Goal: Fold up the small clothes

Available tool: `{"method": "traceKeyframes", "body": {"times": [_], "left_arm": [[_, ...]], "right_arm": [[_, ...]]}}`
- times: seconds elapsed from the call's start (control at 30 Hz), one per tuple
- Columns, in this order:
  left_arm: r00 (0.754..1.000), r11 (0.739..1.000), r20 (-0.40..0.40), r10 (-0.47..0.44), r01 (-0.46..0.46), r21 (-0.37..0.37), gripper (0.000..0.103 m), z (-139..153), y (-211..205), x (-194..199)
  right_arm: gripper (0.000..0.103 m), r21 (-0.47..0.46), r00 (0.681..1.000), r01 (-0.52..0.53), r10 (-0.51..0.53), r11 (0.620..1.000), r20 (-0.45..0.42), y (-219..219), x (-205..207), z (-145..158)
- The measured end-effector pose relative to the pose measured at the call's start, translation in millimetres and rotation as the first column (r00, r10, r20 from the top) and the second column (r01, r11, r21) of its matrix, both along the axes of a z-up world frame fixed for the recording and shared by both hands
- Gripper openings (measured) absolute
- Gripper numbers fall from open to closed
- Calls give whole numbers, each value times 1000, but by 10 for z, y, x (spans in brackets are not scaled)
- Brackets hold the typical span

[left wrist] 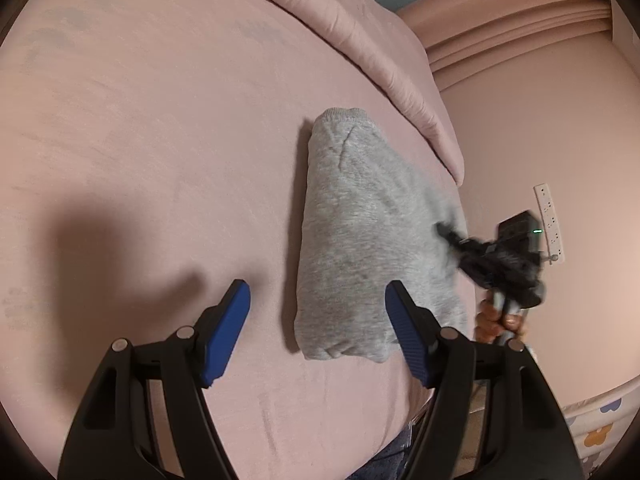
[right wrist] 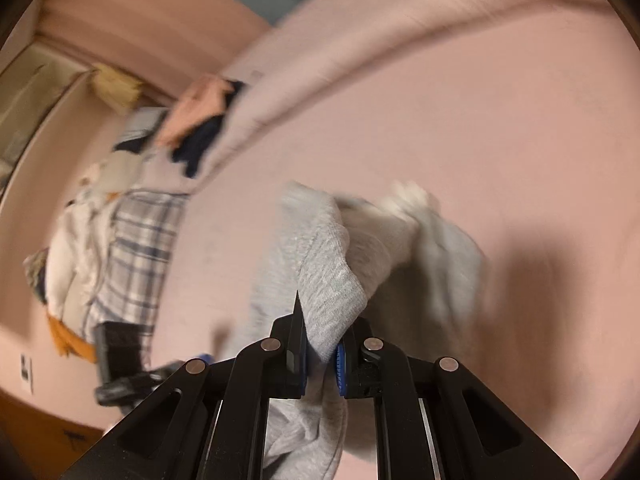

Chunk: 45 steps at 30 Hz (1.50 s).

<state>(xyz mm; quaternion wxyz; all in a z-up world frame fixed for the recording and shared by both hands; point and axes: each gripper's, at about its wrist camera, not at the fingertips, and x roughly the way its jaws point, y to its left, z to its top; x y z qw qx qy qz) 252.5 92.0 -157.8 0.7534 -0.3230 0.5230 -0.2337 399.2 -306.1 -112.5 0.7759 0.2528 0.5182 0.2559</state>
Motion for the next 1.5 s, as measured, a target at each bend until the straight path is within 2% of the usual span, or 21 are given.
{"method": "traceKeyframes", "body": {"times": [0.07, 0.13, 0.2, 0.27, 0.37, 0.47, 0.5, 0.63, 0.7, 0.77, 0.87, 0.93, 1.03, 1.1, 1.23, 1.27, 1.33, 1.37, 1.43, 1.5], "left_arm": [[1000, 1000, -10, -10, 10, 0, 70, -10, -48, 53], [1000, 1000, -9, -25, 25, 6, 70, -1, -126, 86], [999, 999, -7, -42, 42, 14, 70, 5, -213, 137], [998, 998, -4, -56, 56, 16, 70, 43, -317, 178], [997, 997, 2, -77, 77, 22, 70, 75, -414, 196], [996, 995, -4, -94, 94, 29, 70, 50, -559, 236], [995, 994, -9, -100, 100, 30, 70, 30, -599, 244], [993, 993, -20, -113, 113, 37, 70, 0, -689, 245], [993, 992, -18, -121, 122, 43, 70, 16, -701, 237], [992, 991, -12, -125, 126, 53, 70, 36, -683, 217], [993, 991, -3, -121, 121, 60, 70, 87, -692, 254], [993, 991, 10, -120, 119, 61, 70, 128, -698, 286], [991, 989, 38, -128, 125, 73, 70, 215, -783, 355], [989, 989, 59, -133, 129, 74, 70, 259, -851, 429], [983, 985, 101, -155, 146, 87, 67, 315, -1011, 625], [981, 985, 111, -159, 150, 91, 64, 318, -1054, 684], [976, 981, 121, -184, 173, 93, 45, 287, -1166, 822], [976, 979, 113, -189, 178, 100, 42, 254, -1218, 882], [972, 975, 108, -209, 198, 105, 35, 201, -1298, 964], [966, 964, 105, -235, 217, 155, 31, 118, -1427, 1052]], "right_arm": [[12, -67, 998, 31, -35, 997, -58, -49, 26, -278], [12, -67, 993, 68, -74, 995, -87, -117, 35, -470], [12, -51, 990, 97, -102, 994, -93, -161, 27, -533], [12, -53, 995, 87, -90, 995, -47, -117, -17, -412], [12, -54, 994, 63, -58, 997, 91, -61, -153, -47], [12, -78, 988, 65, -53, 995, 145, -82, -164, 94], [12, -95, 989, 67, -53, 993, 138, -90, -140, 46], [12, -164, 994, 106, -111, 981, -21, -161, 82, -536], [16, -140, 989, 132, -141, 981, -55, -224, 101, -700], [33, -120, 987, 148, -155, 982, -47, -264, 74, -710], [42, -143, 986, 154, -161, 978, -36, -328, 18, -608], [42, -167, 981, 190, -193, 967, 1, -393, -57, -485], [42, -210, 970, 234, -213, 949, 118, -421, -213, -268], [42, -231, 965, 230, -189, 946, 183, -369, -323, -144], [42, -132, 954, 97, -54, 986, 296, -72, -604, 50], [41, -118, 945, 61, -19, 991, 326, 33, -676, 87], [36, -133, 928, 15, 35, 991, 371, 211, -768, 109], [31, -140, 924, -7, 60, 990, 378, 299, -794, 100], [31, -167, 921, -72, 129, 983, 367, 508, -841, -2], [30, -213, 924, -104, 174, 971, 341, 626, -871, -129]]}}
